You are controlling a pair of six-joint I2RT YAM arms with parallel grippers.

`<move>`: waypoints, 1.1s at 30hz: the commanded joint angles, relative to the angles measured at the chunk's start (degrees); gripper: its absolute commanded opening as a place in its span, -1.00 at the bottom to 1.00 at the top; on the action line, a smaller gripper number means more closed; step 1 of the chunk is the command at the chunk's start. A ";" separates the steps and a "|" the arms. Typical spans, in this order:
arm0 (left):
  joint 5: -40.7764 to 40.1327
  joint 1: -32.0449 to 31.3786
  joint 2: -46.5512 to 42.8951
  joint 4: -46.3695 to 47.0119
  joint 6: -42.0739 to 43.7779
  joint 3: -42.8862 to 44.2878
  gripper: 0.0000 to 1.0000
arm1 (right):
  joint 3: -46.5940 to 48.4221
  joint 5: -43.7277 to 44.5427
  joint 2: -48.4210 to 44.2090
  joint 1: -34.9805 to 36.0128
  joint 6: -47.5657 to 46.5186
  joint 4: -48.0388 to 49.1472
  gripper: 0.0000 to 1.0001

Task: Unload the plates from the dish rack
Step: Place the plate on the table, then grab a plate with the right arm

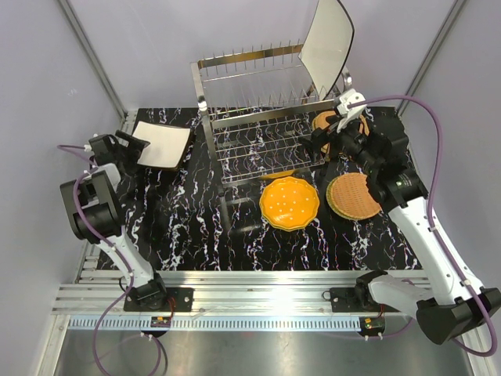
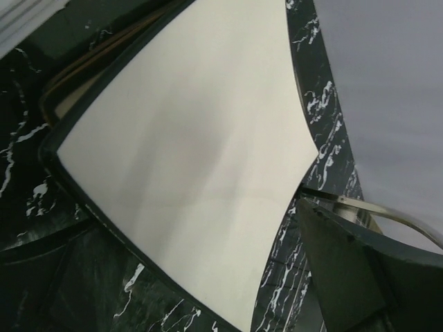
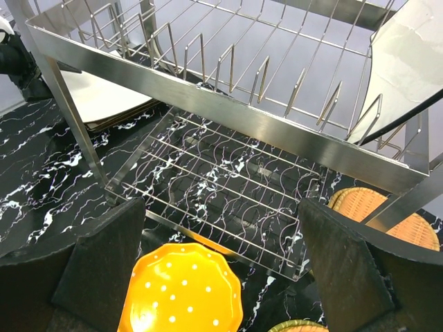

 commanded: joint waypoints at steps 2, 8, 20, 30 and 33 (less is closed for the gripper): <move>-4.63 0.44 -2.85 -12.82 5.27 5.22 0.98 | -0.49 -1.68 -2.09 -0.43 -0.09 1.44 0.99; -4.54 0.44 -4.42 -14.79 6.78 3.57 0.98 | -0.75 -1.94 -2.97 -0.43 0.44 1.09 0.99; -1.04 0.44 -23.46 -10.23 13.89 -11.28 0.98 | 10.40 2.44 -0.44 -1.31 4.91 -4.36 1.00; -1.56 0.44 -50.72 -12.59 22.51 -25.87 0.98 | 34.56 18.16 11.87 -2.80 14.84 -13.41 0.99; -2.26 0.44 -58.55 -15.40 24.27 -27.99 0.98 | 42.12 16.26 16.70 -4.55 16.08 -16.84 0.99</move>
